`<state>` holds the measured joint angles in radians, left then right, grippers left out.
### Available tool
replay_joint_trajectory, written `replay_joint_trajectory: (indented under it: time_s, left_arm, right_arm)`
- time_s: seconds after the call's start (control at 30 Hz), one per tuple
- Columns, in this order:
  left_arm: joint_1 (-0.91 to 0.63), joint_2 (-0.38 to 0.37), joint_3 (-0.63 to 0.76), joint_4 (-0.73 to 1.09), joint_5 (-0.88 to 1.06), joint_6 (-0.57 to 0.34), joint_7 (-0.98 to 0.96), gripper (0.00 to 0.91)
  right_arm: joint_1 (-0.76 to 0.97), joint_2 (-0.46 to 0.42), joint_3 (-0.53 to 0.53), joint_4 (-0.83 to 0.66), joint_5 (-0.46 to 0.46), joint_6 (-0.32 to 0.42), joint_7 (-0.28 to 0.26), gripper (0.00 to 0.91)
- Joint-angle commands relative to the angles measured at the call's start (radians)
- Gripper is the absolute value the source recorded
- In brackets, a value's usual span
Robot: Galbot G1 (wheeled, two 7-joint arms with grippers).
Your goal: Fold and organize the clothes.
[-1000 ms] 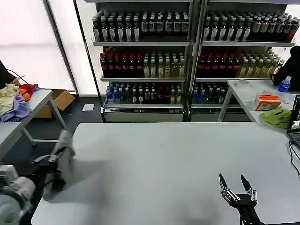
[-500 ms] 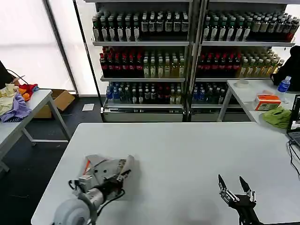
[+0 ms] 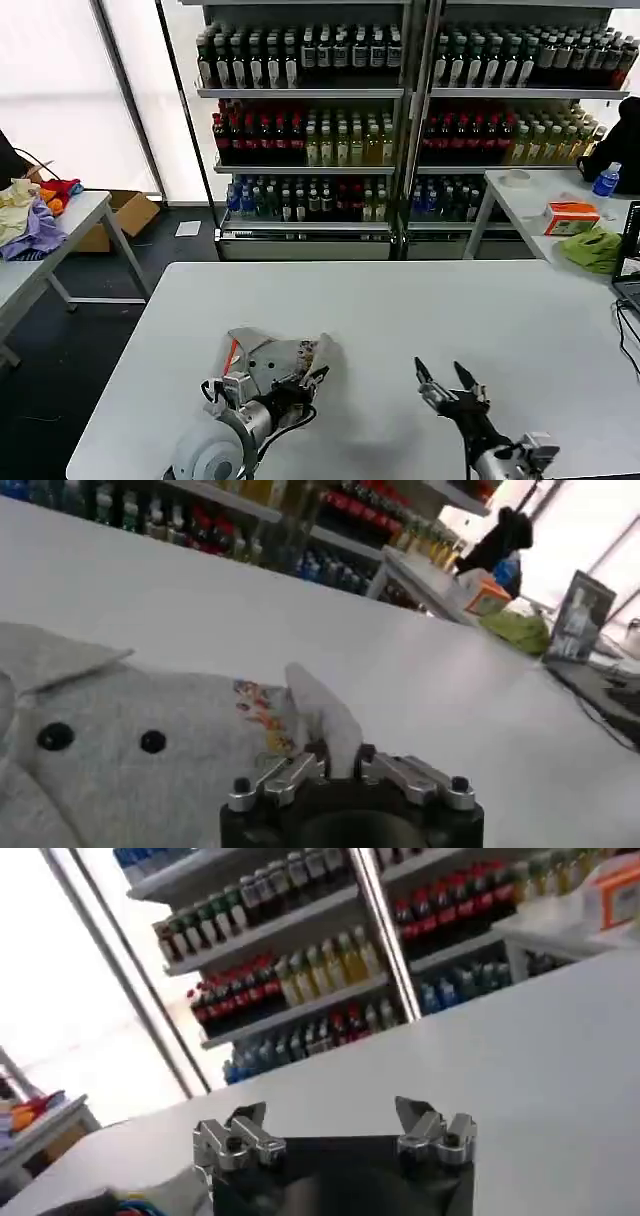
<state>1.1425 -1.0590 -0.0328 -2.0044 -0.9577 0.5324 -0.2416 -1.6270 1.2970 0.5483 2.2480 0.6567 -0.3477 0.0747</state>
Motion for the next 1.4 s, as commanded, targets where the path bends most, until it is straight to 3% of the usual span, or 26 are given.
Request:
replay_joint_trajectory:
  time_s: [0.03,0.37,0.53,0.67,0.9,1.0,1.03,1.07,1.23,1.4]
  left_arm:
    - [0.033,-0.005,-0.117,-0.135,-0.057,-0.003,0.075,0.907]
    - [0.128,0.007,-0.399,-0.195,-0.021,-0.002,0.107,0.907]
    - [0.187,-0.007,-0.525,-0.224,-0.086,0.019,0.102,0.907]
    - [0.245,-0.031,-0.551,-0.231,-0.085,0.019,0.105,0.907]
    - [0.274,-0.049,-0.553,-0.191,-0.047,0.018,0.108,0.907]
    - [0.273,-0.056,-0.558,-0.183,-0.048,0.017,0.112,0.907]
    - [0.271,-0.06,-0.559,-0.18,-0.048,0.017,0.118,0.907]
    - [0.267,-0.063,-0.558,-0.174,-0.046,0.017,0.117,0.907]
    - [0.256,-0.079,-0.554,-0.173,-0.037,0.018,0.118,0.907]
    - [0.258,-0.08,-0.56,-0.166,-0.037,0.017,0.117,0.907]
  right_arm:
    - [0.21,-0.027,-0.287,-0.06,0.059,-0.168,0.149,0.907]
    - [0.302,0.02,-0.432,-0.169,0.053,-0.158,0.205,0.907]
    - [0.323,0.031,-0.495,-0.201,0.032,-0.152,0.276,0.907]
    - [0.331,0.044,-0.505,-0.266,-0.012,-0.12,0.323,0.907]
    - [0.339,0.053,-0.504,-0.308,-0.025,-0.071,0.342,0.907]
    - [0.338,0.052,-0.503,-0.309,-0.001,-0.068,0.32,0.887]
    - [0.338,0.052,-0.509,-0.313,0.006,-0.073,0.308,0.504]
    - [0.34,0.053,-0.515,-0.318,0.009,-0.075,0.31,0.0]
    - [0.346,0.074,-0.541,-0.329,0.014,-0.076,0.325,0.0]
    - [0.34,0.075,-0.54,-0.301,0.011,-0.027,0.282,0.0]
